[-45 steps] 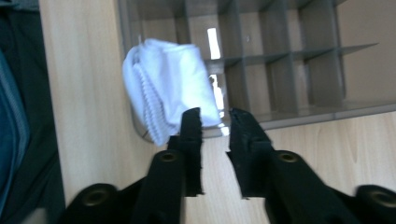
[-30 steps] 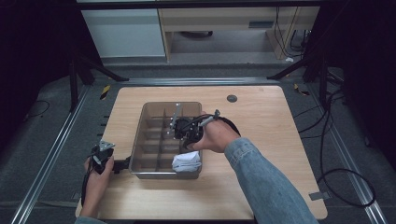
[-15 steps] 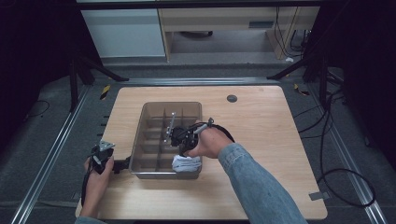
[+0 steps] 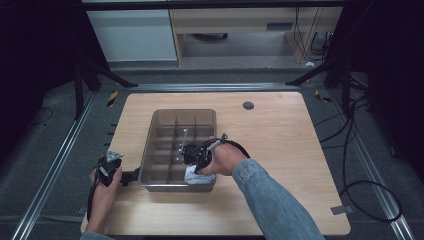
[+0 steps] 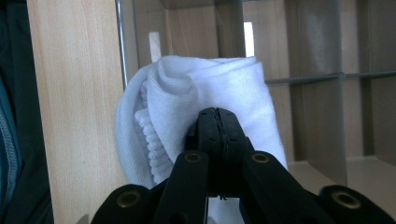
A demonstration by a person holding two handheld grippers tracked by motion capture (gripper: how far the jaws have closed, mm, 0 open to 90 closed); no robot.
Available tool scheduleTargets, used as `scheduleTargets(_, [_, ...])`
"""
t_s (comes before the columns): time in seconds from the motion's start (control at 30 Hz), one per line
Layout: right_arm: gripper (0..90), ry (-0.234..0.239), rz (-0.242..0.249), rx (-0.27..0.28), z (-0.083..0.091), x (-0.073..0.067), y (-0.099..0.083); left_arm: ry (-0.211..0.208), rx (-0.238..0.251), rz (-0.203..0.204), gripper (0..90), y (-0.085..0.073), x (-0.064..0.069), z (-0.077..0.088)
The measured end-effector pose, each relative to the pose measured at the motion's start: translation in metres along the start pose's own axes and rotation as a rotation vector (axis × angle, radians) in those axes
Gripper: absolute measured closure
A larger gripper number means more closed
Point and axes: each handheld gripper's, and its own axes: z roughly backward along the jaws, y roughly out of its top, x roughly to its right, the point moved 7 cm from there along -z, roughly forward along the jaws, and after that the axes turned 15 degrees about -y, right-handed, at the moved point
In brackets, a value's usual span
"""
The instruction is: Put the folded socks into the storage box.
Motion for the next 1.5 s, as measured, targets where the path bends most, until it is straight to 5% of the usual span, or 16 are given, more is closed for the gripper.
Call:
scheduleTargets(0.7, [90.0,0.009,0.007,-0.071,-0.024,-0.007,-0.012,0.0,0.001,0.0,0.0,0.0,0.0,0.0])
scheduleTargets(0.9, [90.0,0.001,0.007,-0.055,-0.017,-0.005,-0.012,0.0,0.0,0.0,0.0,0.0,0.0,0.0])
scheduleTargets(1.1, [90.0,-0.033,-0.005,0.041,0.016,0.003,0.009,0.0,0.0,-0.001,0.0,0.0,0.0,0.0])
scheduleTargets(1.27, [90.0,-0.034,0.005,0.058,0.012,0.0,0.024,0.0,0.001,-0.001,0.0,0.0,0.0,0.0])
scheduleTargets(1.5, [90.0,-0.055,0.018,0.018,-0.001,0.002,0.024,-0.001,0.0,-0.001,0.0,0.0,0.0,0.0])
